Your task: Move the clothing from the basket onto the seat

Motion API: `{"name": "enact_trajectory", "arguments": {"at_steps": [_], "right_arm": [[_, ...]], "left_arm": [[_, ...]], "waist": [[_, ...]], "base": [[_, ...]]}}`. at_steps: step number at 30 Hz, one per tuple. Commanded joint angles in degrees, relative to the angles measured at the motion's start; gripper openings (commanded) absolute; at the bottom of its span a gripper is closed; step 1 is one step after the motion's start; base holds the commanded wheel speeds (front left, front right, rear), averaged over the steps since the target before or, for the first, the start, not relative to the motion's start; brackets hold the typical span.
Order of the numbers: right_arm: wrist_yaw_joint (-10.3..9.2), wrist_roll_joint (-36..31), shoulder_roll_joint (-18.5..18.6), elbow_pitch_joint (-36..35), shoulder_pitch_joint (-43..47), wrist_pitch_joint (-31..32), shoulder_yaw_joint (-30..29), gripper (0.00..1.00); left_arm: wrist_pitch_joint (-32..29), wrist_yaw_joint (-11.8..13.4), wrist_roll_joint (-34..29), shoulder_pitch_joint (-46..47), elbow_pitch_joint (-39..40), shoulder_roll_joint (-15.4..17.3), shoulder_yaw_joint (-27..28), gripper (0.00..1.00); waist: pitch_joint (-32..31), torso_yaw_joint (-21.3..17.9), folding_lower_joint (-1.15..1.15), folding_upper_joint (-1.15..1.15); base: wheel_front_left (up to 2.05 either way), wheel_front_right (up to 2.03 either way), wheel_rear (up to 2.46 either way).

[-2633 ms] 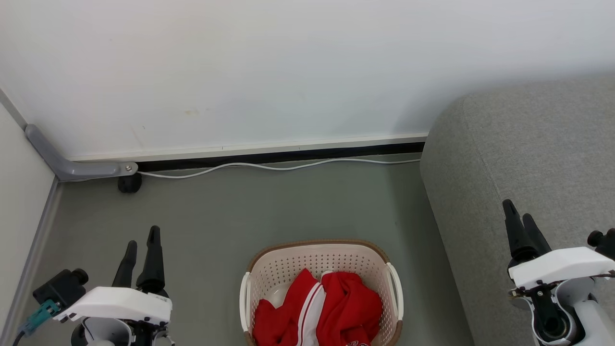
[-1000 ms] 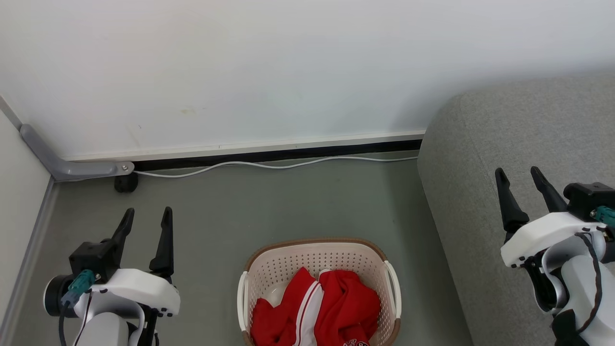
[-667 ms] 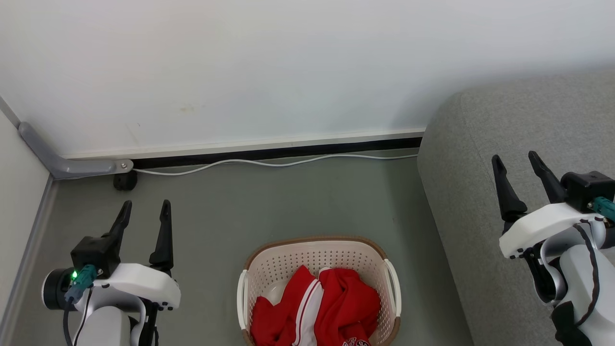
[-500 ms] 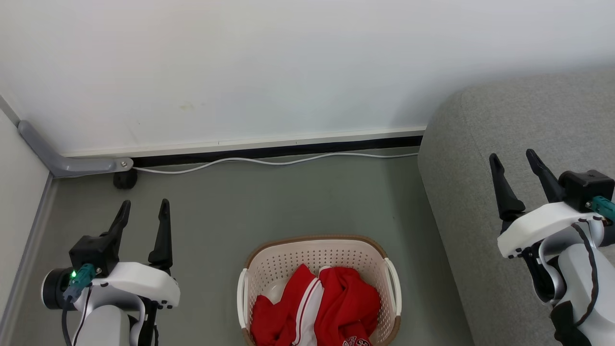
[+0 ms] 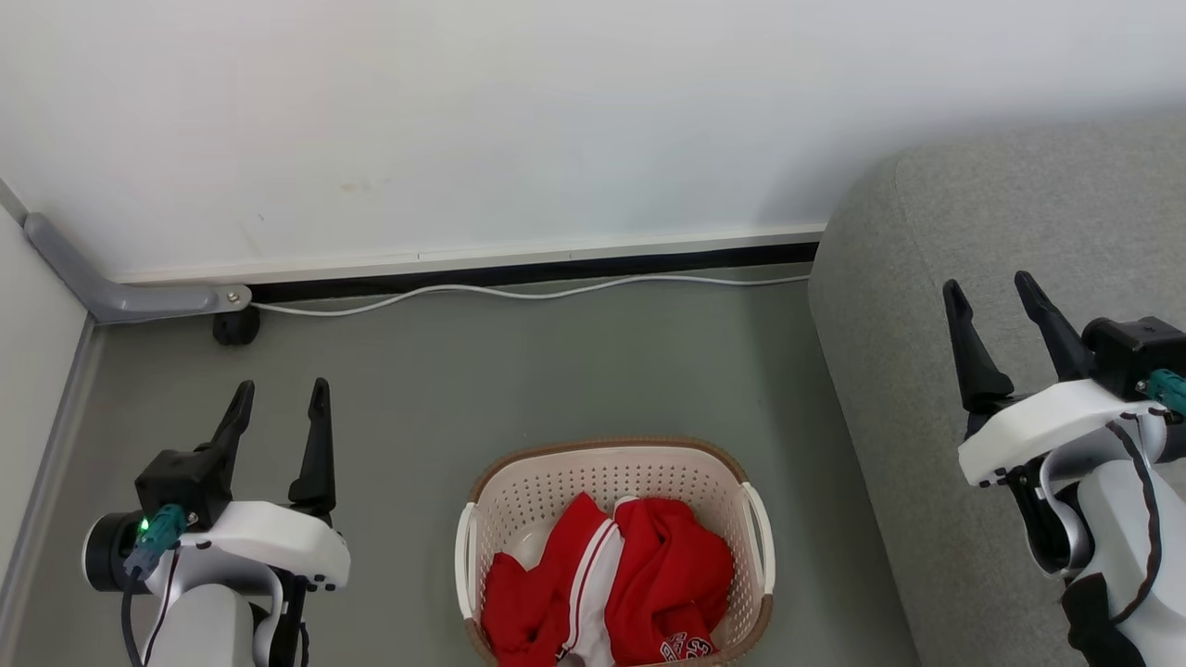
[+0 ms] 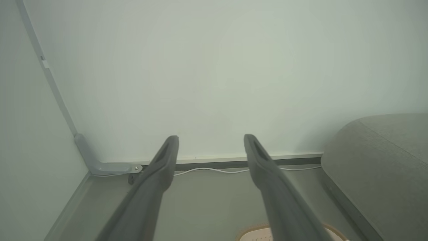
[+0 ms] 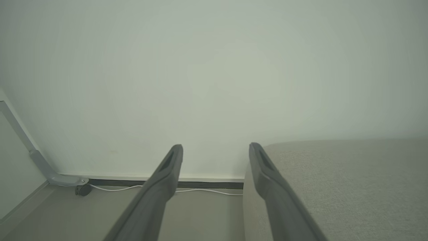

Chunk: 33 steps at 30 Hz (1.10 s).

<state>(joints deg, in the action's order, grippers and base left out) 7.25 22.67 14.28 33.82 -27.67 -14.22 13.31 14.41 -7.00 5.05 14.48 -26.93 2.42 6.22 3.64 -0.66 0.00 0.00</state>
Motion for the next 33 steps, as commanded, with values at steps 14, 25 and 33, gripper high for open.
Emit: {"name": "enact_trajectory", "arguments": {"at_steps": [14,25,33], "right_arm": [[0.24,0.3,1.8,-10.1,-5.1,-0.8,1.3,1.0],[0.24,1.0,3.0,-16.2,-9.0,-0.8,2.2,1.0],[0.24,1.1,3.9,-19.6,-12.2,-0.8,2.8,1.0]], "left_arm": [[0.6,2.6,3.8,6.4,0.5,0.5,-3.5,1.0],[0.6,6.7,10.9,11.6,0.0,0.5,-12.2,1.0],[0.6,7.9,15.8,15.7,-2.6,0.5,-23.0,1.0]], "waist": [[13.7,-0.7,0.0,0.0],[25.9,0.0,0.0,0.0],[33.5,-0.3,0.0,0.0]], "base": [[0.0,0.0,0.0],[0.0,0.0,0.0],[0.0,0.0,0.0]]}}
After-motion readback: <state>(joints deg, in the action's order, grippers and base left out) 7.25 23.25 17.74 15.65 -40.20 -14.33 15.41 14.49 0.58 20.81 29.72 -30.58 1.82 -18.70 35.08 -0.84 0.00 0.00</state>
